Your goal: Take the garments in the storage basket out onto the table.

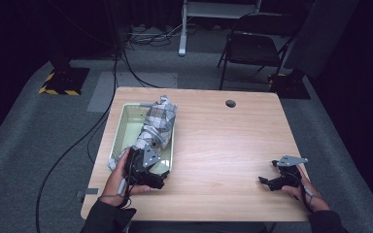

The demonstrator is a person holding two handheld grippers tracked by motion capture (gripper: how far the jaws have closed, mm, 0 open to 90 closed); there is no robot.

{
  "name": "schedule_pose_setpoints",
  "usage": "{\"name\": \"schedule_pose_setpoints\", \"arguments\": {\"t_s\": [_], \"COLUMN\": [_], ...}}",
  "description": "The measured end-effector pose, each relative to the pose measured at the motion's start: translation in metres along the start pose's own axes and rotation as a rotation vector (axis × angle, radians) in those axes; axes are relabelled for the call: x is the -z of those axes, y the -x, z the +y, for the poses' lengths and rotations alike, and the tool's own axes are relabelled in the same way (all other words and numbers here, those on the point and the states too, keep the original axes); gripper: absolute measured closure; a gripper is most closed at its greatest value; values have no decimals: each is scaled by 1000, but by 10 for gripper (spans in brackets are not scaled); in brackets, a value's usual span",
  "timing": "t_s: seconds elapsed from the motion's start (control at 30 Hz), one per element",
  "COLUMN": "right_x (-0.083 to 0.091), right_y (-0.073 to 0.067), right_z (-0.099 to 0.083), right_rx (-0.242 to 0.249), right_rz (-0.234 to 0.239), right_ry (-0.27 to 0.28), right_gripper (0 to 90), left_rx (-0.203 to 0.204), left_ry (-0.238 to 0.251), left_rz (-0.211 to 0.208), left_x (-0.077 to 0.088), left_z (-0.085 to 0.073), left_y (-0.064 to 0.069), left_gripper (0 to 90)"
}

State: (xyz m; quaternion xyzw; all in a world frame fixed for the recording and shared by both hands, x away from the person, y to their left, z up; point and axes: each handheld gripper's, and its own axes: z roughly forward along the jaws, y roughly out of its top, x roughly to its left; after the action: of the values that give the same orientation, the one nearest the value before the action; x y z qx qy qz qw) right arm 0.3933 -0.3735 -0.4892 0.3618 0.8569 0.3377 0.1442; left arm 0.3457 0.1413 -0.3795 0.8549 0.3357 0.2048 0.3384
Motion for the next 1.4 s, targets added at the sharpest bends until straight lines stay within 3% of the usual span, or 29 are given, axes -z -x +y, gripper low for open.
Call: {"name": "schedule_pose_setpoints", "arguments": {"t_s": [0.33, 0.73, 0.97, 1.07, 1.4], "right_x": [0, 0, 0, 0, 0], "right_y": [0, 0, 0, 0, 0], "right_z": [0, 0, 0, 0, 0], "right_rx": [0, 0, 0, 0, 0], "right_rz": [0, 0, 0, 0, 0], "right_ry": [0, 0, 0, 0, 0], "right_gripper": [5, 5, 5, 5, 5], "left_rx": [2, 2, 19, 42, 56], "left_ry": [-11, -66, -93, -98, -156], "left_rz": [21, 56, 70, 59, 81], "left_x": [-6, -20, -29, -34, -53], "left_z": [10, 18, 22, 22, 22], "left_y": [-5, -21, -35, -40, -52], "left_gripper": [42, 38, 41, 44, 34]}}
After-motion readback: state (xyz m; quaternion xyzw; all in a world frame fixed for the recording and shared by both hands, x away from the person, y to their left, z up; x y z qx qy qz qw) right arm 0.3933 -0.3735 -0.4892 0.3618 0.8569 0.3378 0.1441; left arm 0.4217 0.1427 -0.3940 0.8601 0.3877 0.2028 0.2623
